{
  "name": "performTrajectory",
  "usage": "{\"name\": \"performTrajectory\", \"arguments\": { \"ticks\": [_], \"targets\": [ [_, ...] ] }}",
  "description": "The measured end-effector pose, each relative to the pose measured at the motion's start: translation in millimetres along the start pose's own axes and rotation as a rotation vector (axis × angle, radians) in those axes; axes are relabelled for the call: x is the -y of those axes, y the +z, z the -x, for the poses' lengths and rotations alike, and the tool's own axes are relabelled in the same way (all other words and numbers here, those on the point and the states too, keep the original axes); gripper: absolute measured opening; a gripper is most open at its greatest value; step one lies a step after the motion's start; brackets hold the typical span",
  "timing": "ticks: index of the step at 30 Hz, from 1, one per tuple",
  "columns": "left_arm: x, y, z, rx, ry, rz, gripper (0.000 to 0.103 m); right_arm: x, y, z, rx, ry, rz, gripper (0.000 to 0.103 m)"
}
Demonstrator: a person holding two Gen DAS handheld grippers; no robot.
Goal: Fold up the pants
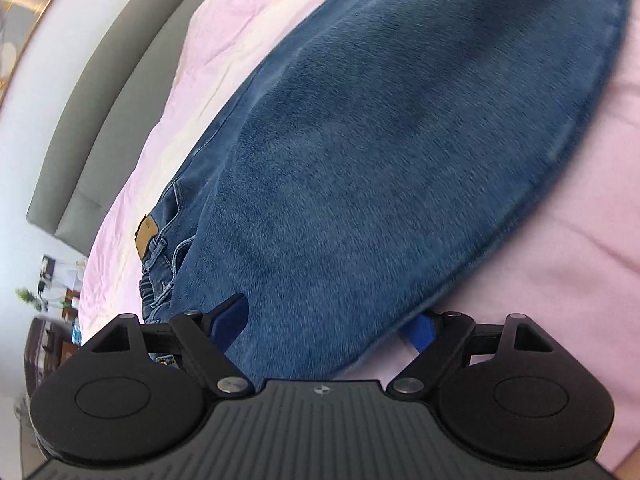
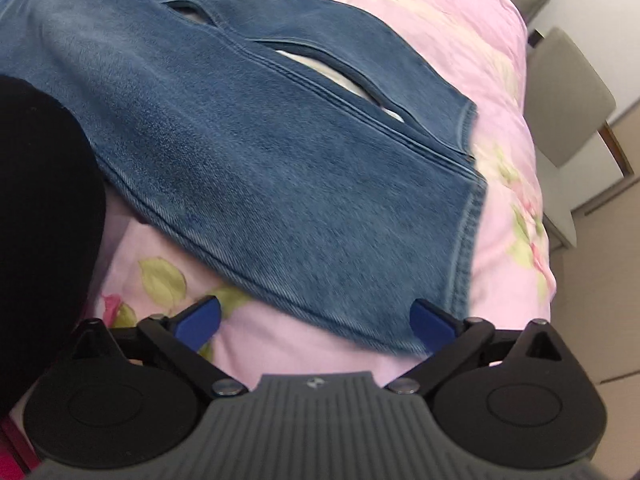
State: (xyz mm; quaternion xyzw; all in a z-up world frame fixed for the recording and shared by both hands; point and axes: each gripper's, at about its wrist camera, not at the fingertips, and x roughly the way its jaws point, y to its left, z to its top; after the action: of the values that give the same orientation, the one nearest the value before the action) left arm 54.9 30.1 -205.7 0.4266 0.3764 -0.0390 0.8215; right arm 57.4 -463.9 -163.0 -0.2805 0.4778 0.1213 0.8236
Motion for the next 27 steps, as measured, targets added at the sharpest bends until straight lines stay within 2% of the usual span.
{"name": "performTrajectory", "arguments": {
  "ticks": [2,3,4,5,7,8,9,10,13,18,20,24,27],
  "targets": [
    [-2,5,-3,0.0,0.011,0.042,0.097,-7,9,-6,0.038,-0.012,0.035,0.097],
    [-2,7,-1,0.003,0.009,0.057,0.09,-9,12,-7,0.054,-0.023,0.051,0.096],
    [-1,7,1,0.007,0.0,0.064,0.08,-12,15,-10,0.065,-0.028,0.077,0.092],
    [0,8,3,0.011,-0.005,0.064,0.074,-13,17,-10,0.069,-0.015,0.097,0.085],
    [7,8,10,0.025,-0.007,0.045,0.048,-15,16,-9,0.069,0.018,0.111,0.073],
    [9,9,12,0.029,-0.01,0.035,0.04,-15,16,-7,0.074,0.031,0.111,0.064],
    [10,11,15,0.036,-0.013,0.035,0.029,-16,16,-4,0.082,0.037,0.111,0.059],
    [9,13,18,0.04,-0.008,0.05,0.026,-17,16,0,0.091,0.038,0.111,0.047],
    [-12,19,29,0.076,-0.019,0.168,0.02,-15,20,15,0.116,0.026,0.072,0.025],
    [-60,28,48,0.127,-0.03,0.398,0.016,0,44,61,0.252,-0.025,-0.028,0.016],
    [-74,30,53,0.139,-0.027,0.452,0.015,1,55,80,0.295,-0.064,-0.026,0.006],
    [-99,36,71,0.18,0.033,0.53,0.011,4,69,126,0.381,-0.129,-0.072,0.002],
    [-130,45,76,0.202,0.021,0.633,0.011,11,78,159,0.451,-0.124,-0.147,0.0]
  ]
}}
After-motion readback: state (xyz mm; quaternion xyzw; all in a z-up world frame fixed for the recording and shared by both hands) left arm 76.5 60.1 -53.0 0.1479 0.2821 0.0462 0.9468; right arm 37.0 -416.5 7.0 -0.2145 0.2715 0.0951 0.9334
